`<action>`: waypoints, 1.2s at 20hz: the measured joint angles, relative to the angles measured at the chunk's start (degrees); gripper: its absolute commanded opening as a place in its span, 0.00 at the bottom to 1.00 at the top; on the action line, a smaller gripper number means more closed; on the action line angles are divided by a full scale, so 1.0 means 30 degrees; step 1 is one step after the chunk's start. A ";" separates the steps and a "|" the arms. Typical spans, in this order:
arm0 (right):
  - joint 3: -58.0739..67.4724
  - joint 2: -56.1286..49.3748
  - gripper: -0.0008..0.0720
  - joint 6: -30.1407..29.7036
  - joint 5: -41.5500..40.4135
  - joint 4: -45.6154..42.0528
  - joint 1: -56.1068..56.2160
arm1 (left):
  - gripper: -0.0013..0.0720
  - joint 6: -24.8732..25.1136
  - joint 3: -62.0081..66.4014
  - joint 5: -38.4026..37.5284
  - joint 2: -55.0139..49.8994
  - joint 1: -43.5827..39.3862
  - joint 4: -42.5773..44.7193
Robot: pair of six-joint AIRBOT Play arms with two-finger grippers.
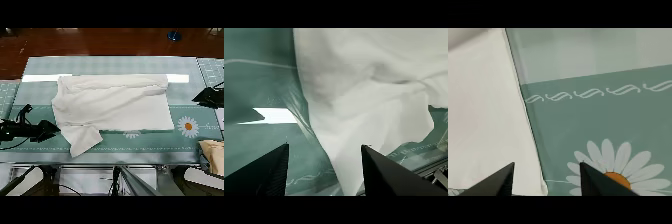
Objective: Fold the shirts.
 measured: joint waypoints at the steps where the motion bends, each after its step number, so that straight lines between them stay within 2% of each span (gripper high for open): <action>1: 0.0000 0.0007 0.69 0.0000 0.0138 0.0007 0.0000 | 0.73 0.0029 -0.0015 0.0299 -0.0415 -0.0401 -0.0066; 3: 0.0000 0.0022 0.69 0.0000 0.0481 0.0007 0.0000 | 0.73 0.0029 -0.0015 0.0663 -0.1180 -0.1377 -0.0350; 4: 0.0000 0.0022 0.69 0.0007 0.0597 0.0007 0.0000 | 0.65 0.0022 -0.0015 0.0787 -0.1654 -0.2040 -0.0656; 5: 0.0000 0.0022 0.69 0.0029 0.0699 0.0015 0.0000 | 0.43 -0.0051 -0.0015 0.1180 -0.2047 -0.2681 -0.0845; 6: 0.0000 0.0022 0.69 0.0051 0.0838 0.0015 0.0000 | 0.12 -0.0168 -0.0015 0.1938 -0.2470 -0.3366 -0.0962; 7: 0.0000 0.0022 0.69 0.0087 0.1027 0.0007 0.0000 | 0.05 -0.0284 -0.0015 0.2703 -0.2841 -0.3942 -0.1158; 11: 0.0000 0.0342 0.68 0.0189 0.1734 -0.0262 0.0000 | 0.05 -0.0328 -0.0007 0.3060 -0.3577 -0.5115 -0.1712; 14: -0.0153 0.0889 0.69 0.0794 0.1770 -0.1727 -0.0102 | 0.05 0.0007 -0.0029 0.2951 -0.3752 -0.4911 -0.1887; 15: -0.0444 0.1064 0.76 0.1027 0.1756 -0.2120 -0.0306 | 0.05 0.0189 -0.0036 0.2922 -0.3789 -0.4743 -0.1916; 16: -0.0962 0.1209 0.76 0.1195 0.1792 -0.2229 -0.0627 | 0.05 0.0342 -0.0044 0.2871 -0.3803 -0.4575 -0.1909; 20: -0.4255 0.1464 0.76 0.0656 0.1574 -0.0423 -0.1865 | 0.05 0.0758 -0.0051 0.2535 -0.3832 -0.4131 -0.1647; 24: -0.7016 0.1537 0.76 -0.0058 0.0262 0.1100 -0.2157 | 0.05 0.0925 -0.0051 0.2455 -0.3840 -0.4007 -0.1588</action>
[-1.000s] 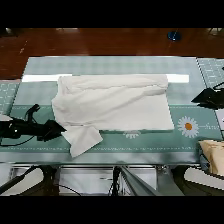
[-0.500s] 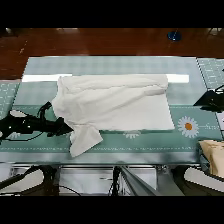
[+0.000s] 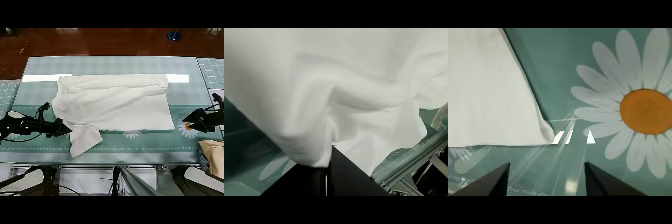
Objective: Fold the shirts.
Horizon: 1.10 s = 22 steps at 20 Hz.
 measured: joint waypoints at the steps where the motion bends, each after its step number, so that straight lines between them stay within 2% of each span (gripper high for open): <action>1: -0.0503 0.0015 0.76 -0.0102 -0.0372 0.0481 -0.0029 | 0.05 0.0036 0.0000 -0.0007 0.0000 0.0015 0.0036; 8: -0.3308 0.0015 0.73 -0.0328 -0.2404 0.1829 0.0284 | 0.05 0.0240 0.0000 -0.0029 0.0007 0.0036 0.0066; 12: -0.4291 0.0036 0.46 -0.0080 -0.3898 0.2579 0.1552 | 0.05 0.0255 0.0000 -0.0029 0.0007 0.0036 0.0073; 13: -0.4401 0.0036 0.36 0.0015 -0.4546 0.2892 0.1960 | 0.05 0.0291 0.0000 -0.0036 0.0007 0.0036 0.0073; 14: -0.4495 0.0036 0.15 0.0058 -0.5311 0.3191 0.2397 | 0.05 0.0342 0.0000 -0.0036 0.0007 0.0036 0.0073; 15: -0.4575 0.0036 0.04 0.0138 -0.6105 0.3446 0.2776 | 0.05 0.0386 0.0000 -0.0036 0.0007 0.0036 0.0073; 18: -0.4568 0.0204 0.04 -0.0408 -0.7184 0.4947 0.3424 | 0.05 0.0539 0.0124 -0.0080 0.0066 0.0036 0.0270; 22: -0.3628 0.1909 0.04 -0.2076 -0.6462 0.7912 0.3730 | 0.05 0.1428 0.1035 0.0911 0.1435 0.0044 0.0597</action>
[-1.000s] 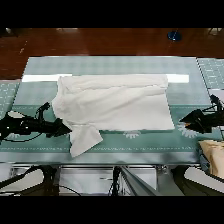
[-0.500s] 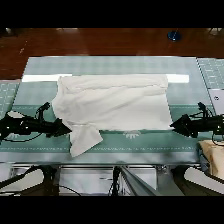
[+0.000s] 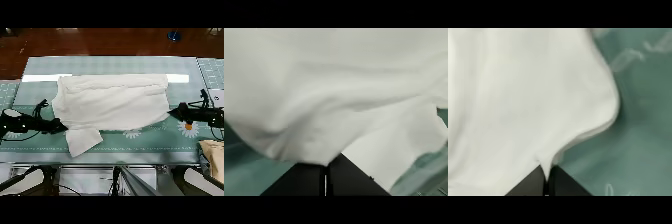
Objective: Fold the shirts.
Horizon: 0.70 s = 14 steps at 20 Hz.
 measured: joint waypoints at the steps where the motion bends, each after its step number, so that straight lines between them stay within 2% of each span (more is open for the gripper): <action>1: 0.0386 0.0525 0.04 -0.0255 0.0189 0.0452 0.0022 | 0.05 0.0102 0.0364 -0.0379 0.0583 0.0029 -0.0539; 4: 0.1603 0.1515 0.04 -0.0707 0.0240 0.1683 0.0262 | 0.05 0.0335 0.1792 -0.0627 0.2033 -0.0087 -0.2863; 7: 0.2849 0.1865 0.04 -0.0903 -0.0991 0.2426 0.1253 | 0.05 0.0459 0.3665 0.0029 0.2200 -0.0670 -0.4218; 10: 0.3854 0.1297 0.04 -0.0962 -0.3075 0.2769 0.2499 | 0.05 0.0466 0.5996 0.1005 0.1049 -0.1457 -0.4860; 14: 0.5479 -0.1399 0.04 -0.0954 -0.5151 0.2980 0.3650 | 0.05 0.0364 0.9107 0.1676 -0.1778 -0.1763 -0.5158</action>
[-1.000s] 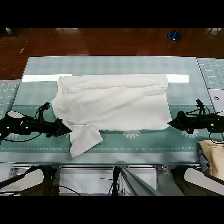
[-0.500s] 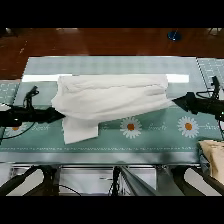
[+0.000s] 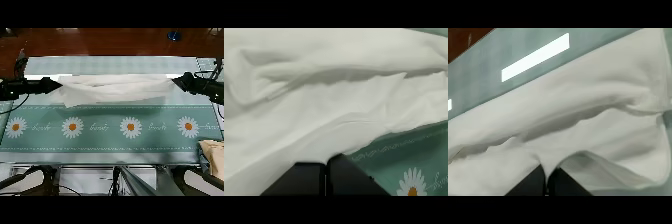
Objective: Fold the shirts.
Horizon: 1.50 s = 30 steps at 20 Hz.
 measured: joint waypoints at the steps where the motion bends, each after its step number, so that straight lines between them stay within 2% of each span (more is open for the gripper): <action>1: 0.0481 -0.0780 0.04 0.0007 -0.0321 0.0000 0.0146 | 0.05 -0.0095 0.0692 0.0007 -0.0707 -0.0029 -0.0109; 9: 0.4532 -0.5858 0.04 0.0044 -0.1479 0.0087 0.0525 | 0.05 -0.0765 0.5872 -0.0233 -0.6033 -0.0240 -0.0182; 18: 0.5428 -0.8189 0.04 -0.0306 -0.4481 -0.0291 0.1778 | 0.06 -0.0874 0.8932 -0.0495 -0.9748 -0.0459 -0.0189; 19: 0.5442 -0.8386 0.05 -0.0335 -0.4830 -0.0284 0.1894 | 0.11 -0.0889 0.9012 -0.0488 -1.0047 -0.0452 -0.0189; 20: 0.5450 -0.8590 0.20 -0.0364 -0.5158 -0.0299 0.1989 | 0.37 -0.0874 0.9071 -0.0481 -1.0280 -0.0444 -0.0189; 21: 0.5450 -0.8714 0.37 -0.0401 -0.5450 -0.0313 0.2069 | 0.58 -0.0852 0.9114 -0.0386 -1.0477 -0.0430 -0.0168; 22: 0.5472 -0.8794 0.46 -0.0546 -0.5741 -0.0321 0.2113 | 0.69 -0.0845 0.9165 -0.0284 -1.0630 -0.0415 -0.0175; 23: 0.5530 -0.8808 0.53 -0.0685 -0.5931 -0.0306 0.2127 | 0.71 -0.0838 0.9296 -0.0284 -1.0724 -0.0357 -0.0168; 24: 0.5654 -0.8684 0.53 -0.0816 -0.5974 -0.0306 0.2062 | 0.71 -0.0831 0.9508 -0.0364 -1.0790 -0.0226 -0.0175; 25: 0.5858 -0.8466 0.58 -0.0940 -0.5960 -0.0284 0.1931 | 0.71 -0.0816 0.9865 -0.0430 -1.0819 0.0022 -0.0168; 27: 0.6455 -0.7883 0.59 -0.1013 -0.5515 -0.0474 0.1290 | 0.69 -0.0823 1.0681 -0.1268 -1.0710 0.0750 -0.0036; 29: 0.7461 -0.7395 0.77 -0.0153 -0.4313 -0.1464 0.0233 | 0.69 -0.0882 1.1329 -0.2149 -1.0280 0.1566 0.0364; 30: 0.8000 -0.7322 0.77 0.0481 -0.3417 -0.2346 -0.0328 | 0.69 -0.0969 1.1533 -0.2586 -0.9981 0.1938 0.0758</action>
